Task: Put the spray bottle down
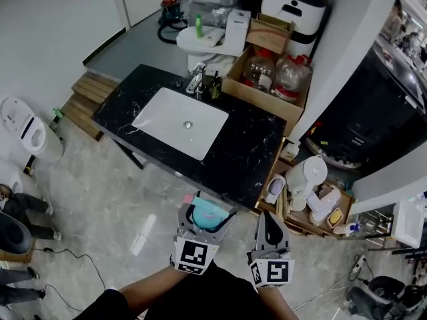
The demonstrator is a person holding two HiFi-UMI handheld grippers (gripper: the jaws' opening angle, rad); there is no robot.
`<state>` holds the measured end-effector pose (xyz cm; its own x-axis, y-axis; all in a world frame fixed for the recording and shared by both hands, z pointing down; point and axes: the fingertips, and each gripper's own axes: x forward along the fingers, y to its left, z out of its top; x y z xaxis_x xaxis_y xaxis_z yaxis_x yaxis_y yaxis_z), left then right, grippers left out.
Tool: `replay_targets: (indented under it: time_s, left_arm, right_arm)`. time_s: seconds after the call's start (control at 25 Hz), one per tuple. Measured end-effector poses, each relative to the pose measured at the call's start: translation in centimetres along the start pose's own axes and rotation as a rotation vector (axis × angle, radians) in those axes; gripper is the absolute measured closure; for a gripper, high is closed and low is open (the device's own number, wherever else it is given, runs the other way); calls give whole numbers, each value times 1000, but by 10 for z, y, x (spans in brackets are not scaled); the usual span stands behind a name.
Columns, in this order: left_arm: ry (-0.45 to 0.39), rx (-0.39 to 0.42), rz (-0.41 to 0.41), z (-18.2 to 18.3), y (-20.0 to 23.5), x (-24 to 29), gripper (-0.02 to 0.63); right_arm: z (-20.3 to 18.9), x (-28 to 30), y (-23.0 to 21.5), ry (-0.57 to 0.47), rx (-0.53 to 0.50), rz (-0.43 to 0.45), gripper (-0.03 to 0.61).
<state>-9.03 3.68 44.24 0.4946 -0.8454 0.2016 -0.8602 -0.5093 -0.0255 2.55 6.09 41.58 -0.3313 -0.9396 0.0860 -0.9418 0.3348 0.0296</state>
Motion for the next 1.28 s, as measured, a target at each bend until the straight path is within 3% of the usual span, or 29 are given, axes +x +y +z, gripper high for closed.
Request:
replay_targets:
  time_s: [0.28, 0.56, 1.0, 1.28]
  left_arm:
    - [15, -10, -63, 2, 34, 48, 153]
    - [18, 8, -139, 1, 54, 91, 153]
    - [2, -7, -139, 6, 52, 152, 153]
    - [-2, 32, -129, 12, 34, 202, 153]
  right_arm:
    - [-10, 57, -7, 71, 12, -39, 563]
    - [-8, 93, -16, 72, 18, -84, 563]
    - [-8, 124, -55, 70, 31, -114, 563]
    - [-2, 154, -99, 22, 31, -85, 563]
